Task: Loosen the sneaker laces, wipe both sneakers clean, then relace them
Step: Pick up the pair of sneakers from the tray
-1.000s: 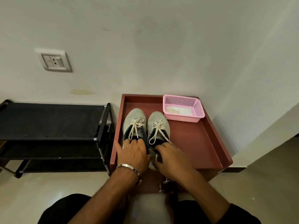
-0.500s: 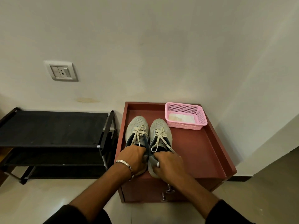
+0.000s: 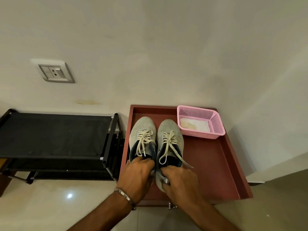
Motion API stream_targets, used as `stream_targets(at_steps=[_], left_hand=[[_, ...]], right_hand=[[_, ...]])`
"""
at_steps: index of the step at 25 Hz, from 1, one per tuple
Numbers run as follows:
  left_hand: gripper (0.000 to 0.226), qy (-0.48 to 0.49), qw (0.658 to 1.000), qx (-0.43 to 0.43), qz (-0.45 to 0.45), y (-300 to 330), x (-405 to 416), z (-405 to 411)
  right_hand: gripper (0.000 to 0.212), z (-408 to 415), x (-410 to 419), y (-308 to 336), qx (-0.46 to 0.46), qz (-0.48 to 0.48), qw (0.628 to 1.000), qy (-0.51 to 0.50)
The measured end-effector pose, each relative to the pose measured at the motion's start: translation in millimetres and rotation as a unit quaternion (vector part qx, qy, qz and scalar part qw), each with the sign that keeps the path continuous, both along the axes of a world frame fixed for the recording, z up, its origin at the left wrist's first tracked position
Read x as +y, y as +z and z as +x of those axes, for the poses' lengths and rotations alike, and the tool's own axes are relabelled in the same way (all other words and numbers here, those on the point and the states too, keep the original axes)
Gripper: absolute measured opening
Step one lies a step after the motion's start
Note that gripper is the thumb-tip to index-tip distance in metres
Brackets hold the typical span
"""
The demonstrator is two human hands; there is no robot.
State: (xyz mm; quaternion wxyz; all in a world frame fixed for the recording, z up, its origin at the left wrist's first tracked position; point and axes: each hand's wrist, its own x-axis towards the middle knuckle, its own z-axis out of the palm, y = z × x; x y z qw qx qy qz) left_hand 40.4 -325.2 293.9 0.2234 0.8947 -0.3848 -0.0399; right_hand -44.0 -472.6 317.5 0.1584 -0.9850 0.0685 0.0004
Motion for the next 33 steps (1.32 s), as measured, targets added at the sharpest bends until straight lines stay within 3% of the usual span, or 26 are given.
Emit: stream_targets(at_steps=[5, 8, 12, 16, 23, 33], left_hand=[[0.003, 0.010, 1.000, 0.021, -0.003, 50, 7, 12], [0.014, 0.015, 0.999, 0.037, 0.007, 74, 13, 10], [0.001, 0.018, 0.997, 0.056, 0.058, 111, 30, -1], [0.012, 0.006, 0.991, 0.073, 0.110, 158, 37, -6], [0.021, -0.022, 0.986, 0.062, 0.155, 234, 47, 3], [0.020, -0.007, 0.991, 0.058, 0.122, 301, 68, 10]], right_hand=[[0.018, 13, 5, 53, 0.034, 0.024, 0.999, 0.009], [0.017, 13, 14, 82, 0.046, 0.035, 0.998, 0.002], [0.019, 4, 30, 121, 0.094, 0.049, 0.994, 0.001], [0.021, -2, 41, 158, 0.121, 0.064, 0.990, -0.010], [0.021, -2, 60, 225, 0.093, 0.063, 0.993, -0.038], [0.026, 14, 80, 295, 0.087, 0.043, 0.995, -0.033]])
